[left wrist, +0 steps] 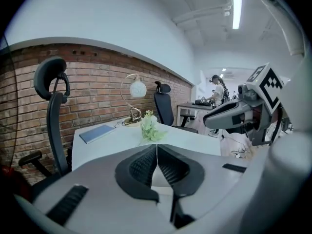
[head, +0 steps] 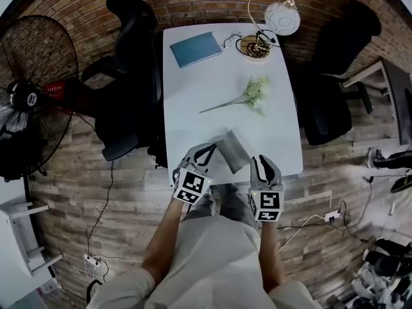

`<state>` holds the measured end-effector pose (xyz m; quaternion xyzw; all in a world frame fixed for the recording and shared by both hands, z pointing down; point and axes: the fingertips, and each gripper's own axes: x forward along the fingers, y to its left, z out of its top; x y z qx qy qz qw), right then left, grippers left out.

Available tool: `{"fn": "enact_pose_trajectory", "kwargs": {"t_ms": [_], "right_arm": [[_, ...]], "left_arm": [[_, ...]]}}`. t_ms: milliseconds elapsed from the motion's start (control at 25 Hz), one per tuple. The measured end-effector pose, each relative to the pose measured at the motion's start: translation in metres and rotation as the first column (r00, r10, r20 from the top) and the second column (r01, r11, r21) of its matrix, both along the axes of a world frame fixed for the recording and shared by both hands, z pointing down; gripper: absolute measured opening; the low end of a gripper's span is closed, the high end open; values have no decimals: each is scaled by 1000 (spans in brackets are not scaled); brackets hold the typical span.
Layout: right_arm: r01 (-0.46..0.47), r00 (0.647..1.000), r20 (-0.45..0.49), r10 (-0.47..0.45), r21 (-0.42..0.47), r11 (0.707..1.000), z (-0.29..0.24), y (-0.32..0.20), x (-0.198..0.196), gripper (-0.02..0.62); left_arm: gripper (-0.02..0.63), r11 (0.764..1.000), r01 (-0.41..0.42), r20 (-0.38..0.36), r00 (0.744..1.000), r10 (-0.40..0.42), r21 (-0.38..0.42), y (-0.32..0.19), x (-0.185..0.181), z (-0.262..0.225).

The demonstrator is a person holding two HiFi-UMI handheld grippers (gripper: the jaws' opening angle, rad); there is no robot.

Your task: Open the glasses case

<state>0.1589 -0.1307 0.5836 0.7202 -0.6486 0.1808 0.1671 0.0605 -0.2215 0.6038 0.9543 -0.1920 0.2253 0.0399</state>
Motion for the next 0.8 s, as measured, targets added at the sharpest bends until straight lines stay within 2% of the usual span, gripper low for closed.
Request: {"fn": "enact_pose_trajectory", "kwargs": {"t_ms": [280,800], "right_arm": [[-13,998,-64,18,81,997,-51,6,-13,86],[-20,992,-124,38,141,990,-88,10,-30,86]], "left_arm": [[8,998,-16,-112,993,23,55,10,-8,-53],[8,992,-32,-191,980,54,119,16,-19,-97]]}}
